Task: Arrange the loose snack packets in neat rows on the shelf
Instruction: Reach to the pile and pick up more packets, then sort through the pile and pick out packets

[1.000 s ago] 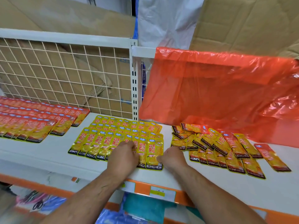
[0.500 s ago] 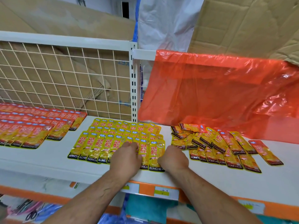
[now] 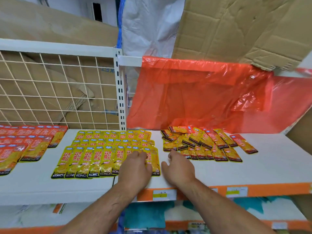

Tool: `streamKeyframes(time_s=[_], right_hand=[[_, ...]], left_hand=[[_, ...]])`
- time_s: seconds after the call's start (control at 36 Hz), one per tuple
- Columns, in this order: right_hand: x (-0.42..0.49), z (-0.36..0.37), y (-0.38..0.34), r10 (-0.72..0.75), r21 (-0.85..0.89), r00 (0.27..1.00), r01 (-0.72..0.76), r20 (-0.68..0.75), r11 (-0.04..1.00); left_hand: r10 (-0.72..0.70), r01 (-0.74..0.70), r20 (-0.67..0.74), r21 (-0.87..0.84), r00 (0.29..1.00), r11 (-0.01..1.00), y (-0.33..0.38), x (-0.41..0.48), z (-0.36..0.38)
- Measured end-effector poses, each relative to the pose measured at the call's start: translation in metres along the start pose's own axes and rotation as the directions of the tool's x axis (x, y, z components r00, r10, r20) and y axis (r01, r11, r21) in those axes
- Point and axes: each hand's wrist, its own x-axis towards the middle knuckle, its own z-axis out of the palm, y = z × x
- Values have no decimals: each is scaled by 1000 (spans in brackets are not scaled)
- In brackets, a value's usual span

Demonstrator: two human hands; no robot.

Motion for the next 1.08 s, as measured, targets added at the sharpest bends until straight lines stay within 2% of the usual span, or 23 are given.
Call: streamKeyframes(time_s=[0.19,0.36,0.72,0.83,0.94,1.03,1.08], right_hand=[[-19,-15,49,63,-7,998,-63,-18,998],[-19,-32,101,112,15,992,-112,-60,994],[49,-74,258,118,71,984,-110,-133,991],[76,-92,309,106,51,980,-99,-169,994],[98,-104,348,91,-77,976,-108,-196,991],[109,-103,366,76,-94,988,-90,-137,991],[113,-100,373,66,-130,995,-75,-78,989]], left_hand=[[124,-116,91,-90,988,989,34,-9,28],[196,-187,121,-81,973,979,79,-7,46],[221,-220,30,-49,975,974,220,39,122],[206,-206,-32,18,978,978,261,61,150],[172,-163,-116,85,978,983,286,75,169],[131,-101,-112,242,985,965,295,81,178],[79,-60,-53,299,995,952,297,82,181]])
